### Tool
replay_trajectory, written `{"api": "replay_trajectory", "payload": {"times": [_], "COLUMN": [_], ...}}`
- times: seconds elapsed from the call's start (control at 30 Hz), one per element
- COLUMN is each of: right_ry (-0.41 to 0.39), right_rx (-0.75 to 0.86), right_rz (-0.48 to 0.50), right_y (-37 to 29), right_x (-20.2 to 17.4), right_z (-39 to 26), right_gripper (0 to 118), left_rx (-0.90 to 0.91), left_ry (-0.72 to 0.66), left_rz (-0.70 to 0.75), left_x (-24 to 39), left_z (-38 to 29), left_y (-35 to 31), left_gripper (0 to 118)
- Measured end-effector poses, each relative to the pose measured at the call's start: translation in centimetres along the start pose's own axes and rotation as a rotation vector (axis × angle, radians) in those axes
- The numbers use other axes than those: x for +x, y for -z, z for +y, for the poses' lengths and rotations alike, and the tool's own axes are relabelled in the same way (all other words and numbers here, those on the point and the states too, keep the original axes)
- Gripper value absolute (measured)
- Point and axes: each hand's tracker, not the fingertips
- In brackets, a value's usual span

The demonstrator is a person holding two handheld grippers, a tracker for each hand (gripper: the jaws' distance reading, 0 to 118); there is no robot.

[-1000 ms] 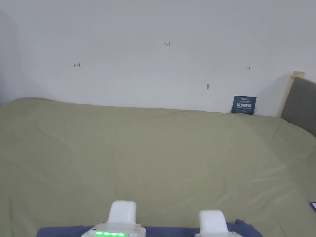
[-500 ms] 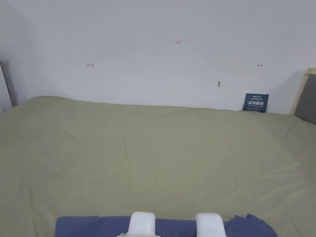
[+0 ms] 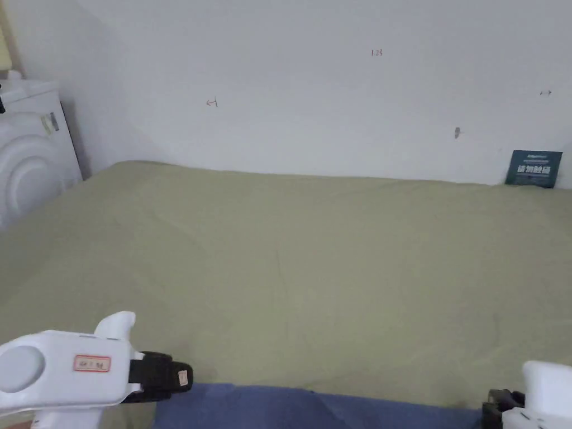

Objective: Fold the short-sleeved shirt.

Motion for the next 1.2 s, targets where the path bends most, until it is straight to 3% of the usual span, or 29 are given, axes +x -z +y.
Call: {"api": "replay_trajectory", "payload": {"times": [0.03,0.1,0.2,0.27,0.53,0.73,0.77,0.8,0.83,0.9,0.97,1.2], "right_ry": [0.002,0.005,0.006,-0.006,0.009,0.019,0.021,0.024,0.027,0.022,0.020,0.042], "right_rx": [0.003,0.021,0.039,0.044,0.053,0.025,0.021,0.018,0.012,0.003,0.006,0.031], "right_rz": [0.028,0.010,0.009,0.011,0.047,0.088,0.089,0.095,0.103,0.114,0.122,0.113], "right_y": [0.2,0.1,-0.2,-0.3,-0.4,-0.1,0.0,0.0,0.1,0.0,-0.5,-1.9], "right_x": [0.4,0.7,1.0,1.1,1.0,0.5,0.4,0.3,0.3,0.0,0.1,1.2], "right_z": [0.5,1.2,2.4,3.2,4.3,3.8,3.6,3.5,3.3,3.1,3.0,3.2], "right_gripper": [1,1,1,2,2,2,2,2,2,2,2,2], "left_rx": [-0.054,-0.078,-0.087,-0.063,-0.134,-0.019,-0.006,0.018,0.022,0.006,0.025,0.030], "left_ry": [-0.037,-0.079,-0.194,-0.277,-0.390,-0.516,-0.507,-0.474,-0.442,-0.406,-0.400,-0.103], "left_rz": [-0.090,0.039,0.071,-0.002,-0.190,-0.288,-0.285,-0.248,-0.197,-0.091,-0.127,-0.163], "left_x": [-2.5,-5.1,-9.4,-10.5,-10.1,-11.2,-11.2,-11.1,-10.7,-9.8,-8.5,0.6], "left_z": [-0.2,-0.7,-1.5,-2.3,-5.1,-6.4,-6.6,-6.6,-6.7,-6.6,-6.3,-2.1], "left_y": [-0.1,0.1,0.8,1.4,6.3,6.5,6.3,6.1,6.1,6.3,5.9,5.2], "left_gripper": [18,24,70,74,74,73,68,49,13,13,13,13]}}
